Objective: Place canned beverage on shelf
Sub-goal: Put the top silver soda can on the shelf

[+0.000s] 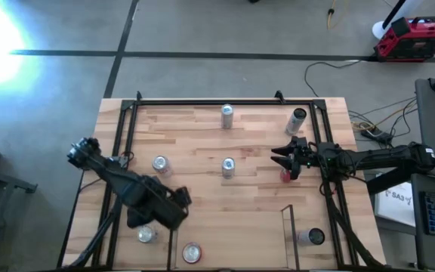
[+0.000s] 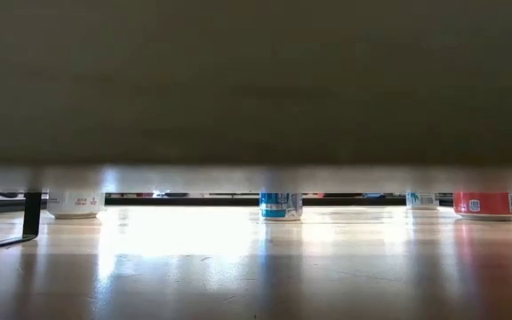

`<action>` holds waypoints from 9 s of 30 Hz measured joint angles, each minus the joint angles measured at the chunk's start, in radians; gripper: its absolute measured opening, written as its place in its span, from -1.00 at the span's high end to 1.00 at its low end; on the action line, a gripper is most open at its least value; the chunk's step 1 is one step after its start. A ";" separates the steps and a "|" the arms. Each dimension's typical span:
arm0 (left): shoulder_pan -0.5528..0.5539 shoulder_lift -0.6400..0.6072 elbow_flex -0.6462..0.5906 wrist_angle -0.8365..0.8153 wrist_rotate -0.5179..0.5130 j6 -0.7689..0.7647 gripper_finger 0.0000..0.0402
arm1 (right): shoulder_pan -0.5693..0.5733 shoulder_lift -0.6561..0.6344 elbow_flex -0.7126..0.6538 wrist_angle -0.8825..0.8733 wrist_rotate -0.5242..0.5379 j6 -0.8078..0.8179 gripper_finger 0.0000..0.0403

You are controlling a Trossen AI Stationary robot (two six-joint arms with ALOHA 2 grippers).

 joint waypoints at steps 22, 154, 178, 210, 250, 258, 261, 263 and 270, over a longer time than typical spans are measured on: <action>0.552 -0.312 -0.598 0.170 -0.073 0.472 -0.94 | 0.000 0.000 0.000 0.000 0.000 0.000 0.09; 0.058 0.564 0.472 0.164 0.026 0.687 -0.45 | 0.000 0.000 0.000 -0.006 0.000 0.000 0.09; 0.059 0.568 0.472 0.187 -0.008 0.681 -0.45 | 0.000 0.000 0.000 -0.015 0.000 0.000 0.09; 0.060 0.590 0.473 0.164 0.006 0.641 -0.86 | 0.000 0.000 0.000 -0.045 0.000 0.000 0.09; 0.130 0.570 0.473 0.156 0.262 0.391 -0.43 | 0.000 0.000 0.000 -0.045 0.000 0.000 0.09; 0.130 0.571 0.473 0.199 0.290 0.391 -0.43 | 0.000 0.000 0.000 -0.045 0.000 0.000 0.09; 0.128 0.573 0.473 0.213 0.295 0.391 -0.45 | 0.000 0.000 0.000 -0.045 0.000 0.000 0.09; 0.124 0.573 0.473 0.222 0.295 0.391 -0.45 | 0.000 0.000 0.000 -0.045 0.000 0.000 0.09; 0.104 0.574 0.473 0.251 0.295 0.388 -0.46 | 0.000 0.000 0.000 -0.045 0.000 0.000 0.09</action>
